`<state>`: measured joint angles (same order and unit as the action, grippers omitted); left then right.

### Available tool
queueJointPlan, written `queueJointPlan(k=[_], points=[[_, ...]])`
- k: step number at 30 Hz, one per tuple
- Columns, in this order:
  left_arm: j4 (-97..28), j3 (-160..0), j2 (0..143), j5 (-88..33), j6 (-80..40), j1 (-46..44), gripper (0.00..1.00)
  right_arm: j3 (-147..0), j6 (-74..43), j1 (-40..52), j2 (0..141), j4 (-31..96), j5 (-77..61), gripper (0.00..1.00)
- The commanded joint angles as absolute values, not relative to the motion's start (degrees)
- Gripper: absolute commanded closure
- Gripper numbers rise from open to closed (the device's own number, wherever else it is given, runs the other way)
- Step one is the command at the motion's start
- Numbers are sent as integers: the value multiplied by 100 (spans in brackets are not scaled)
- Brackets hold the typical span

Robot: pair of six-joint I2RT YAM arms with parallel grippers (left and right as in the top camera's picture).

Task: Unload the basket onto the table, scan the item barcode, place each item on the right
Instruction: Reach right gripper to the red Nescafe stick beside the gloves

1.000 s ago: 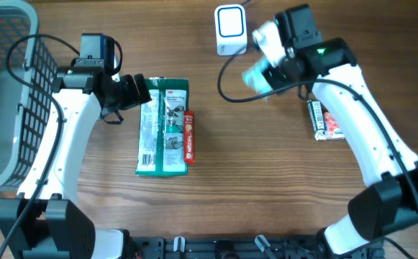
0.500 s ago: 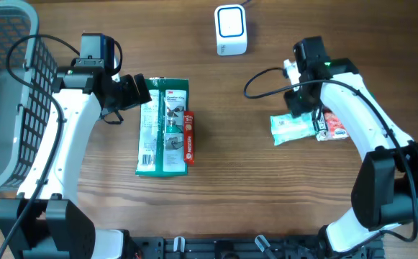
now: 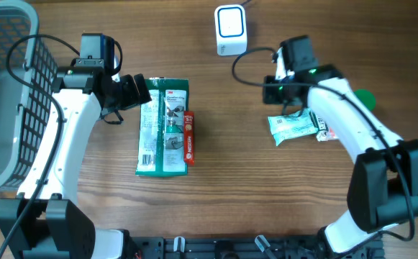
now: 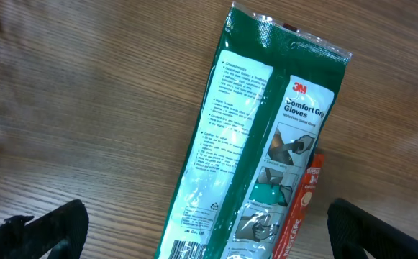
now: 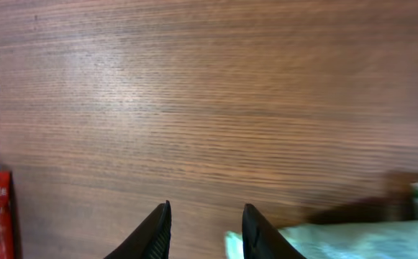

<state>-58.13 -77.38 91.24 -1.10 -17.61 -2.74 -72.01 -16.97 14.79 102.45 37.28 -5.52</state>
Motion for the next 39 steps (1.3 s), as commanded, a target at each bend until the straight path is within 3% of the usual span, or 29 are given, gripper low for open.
queueJointPlan(k=[1, 9, 15, 20, 26, 39], points=[[-5813, -7784, 9131, -36, -1671, -287, 0, -6667, -2270, 1656, 10473, 3424, -36, 68], [-5813, -7784, 9131, -36, -1673, -287, 0, -6206, -2180, 1653, 10630, 3708, -32, 66], [-5813, -7784, 9131, -36, -1671, -287, 0, -6521, -2038, 1625, 10595, 5328, 425, 62], [-5813, -7784, 9131, -36, -1671, -287, 0, -7334, -1774, 1649, 10422, 6029, -987, 60], [-5813, -7784, 9131, -36, -1673, -287, 0, -7531, -2062, 2235, 10311, 4915, -2596, 59], [-5813, -7784, 9131, -36, -1671, -287, 0, -7529, -3494, 4622, 10667, 3354, -45, 52]])
